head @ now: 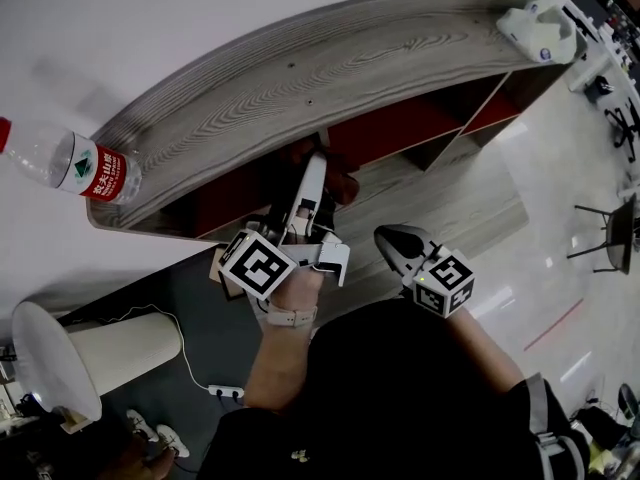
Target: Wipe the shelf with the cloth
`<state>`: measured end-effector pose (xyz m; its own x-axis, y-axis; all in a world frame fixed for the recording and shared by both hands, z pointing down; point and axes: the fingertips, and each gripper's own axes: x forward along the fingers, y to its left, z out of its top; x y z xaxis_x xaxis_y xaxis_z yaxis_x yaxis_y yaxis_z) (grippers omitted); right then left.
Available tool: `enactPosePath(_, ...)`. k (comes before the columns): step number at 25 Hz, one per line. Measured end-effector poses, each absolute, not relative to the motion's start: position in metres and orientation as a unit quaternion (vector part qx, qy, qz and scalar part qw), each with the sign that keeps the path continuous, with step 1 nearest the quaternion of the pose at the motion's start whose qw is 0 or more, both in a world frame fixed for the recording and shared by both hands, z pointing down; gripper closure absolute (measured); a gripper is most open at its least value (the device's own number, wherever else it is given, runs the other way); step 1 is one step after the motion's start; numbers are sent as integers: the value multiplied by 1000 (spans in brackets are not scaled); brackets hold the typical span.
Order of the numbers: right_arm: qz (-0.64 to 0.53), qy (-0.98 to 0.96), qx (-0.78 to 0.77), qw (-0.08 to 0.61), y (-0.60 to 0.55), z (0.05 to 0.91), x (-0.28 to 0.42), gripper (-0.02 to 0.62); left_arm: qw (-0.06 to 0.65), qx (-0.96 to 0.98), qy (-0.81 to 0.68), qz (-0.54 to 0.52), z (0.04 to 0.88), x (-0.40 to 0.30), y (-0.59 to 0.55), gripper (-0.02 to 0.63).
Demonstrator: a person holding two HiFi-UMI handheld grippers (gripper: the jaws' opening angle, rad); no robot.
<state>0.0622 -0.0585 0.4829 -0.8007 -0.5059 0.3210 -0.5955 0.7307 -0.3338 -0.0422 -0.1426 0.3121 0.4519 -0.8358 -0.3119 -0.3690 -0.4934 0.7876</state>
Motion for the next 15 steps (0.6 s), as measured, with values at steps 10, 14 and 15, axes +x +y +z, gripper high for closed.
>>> enactPosePath(10, 209, -926, 296, 102, -73, 479, 57, 591, 329, 761, -332, -449, 297, -59, -160, 541)
enactPosePath(14, 207, -925, 303, 98, -81, 477, 58, 591, 336, 752, -328, -463, 298, -65, -171, 541)
enactPosePath(15, 207, -925, 305, 97, -84, 477, 58, 591, 339, 751, -328, -462, 301, -66, -174, 541)
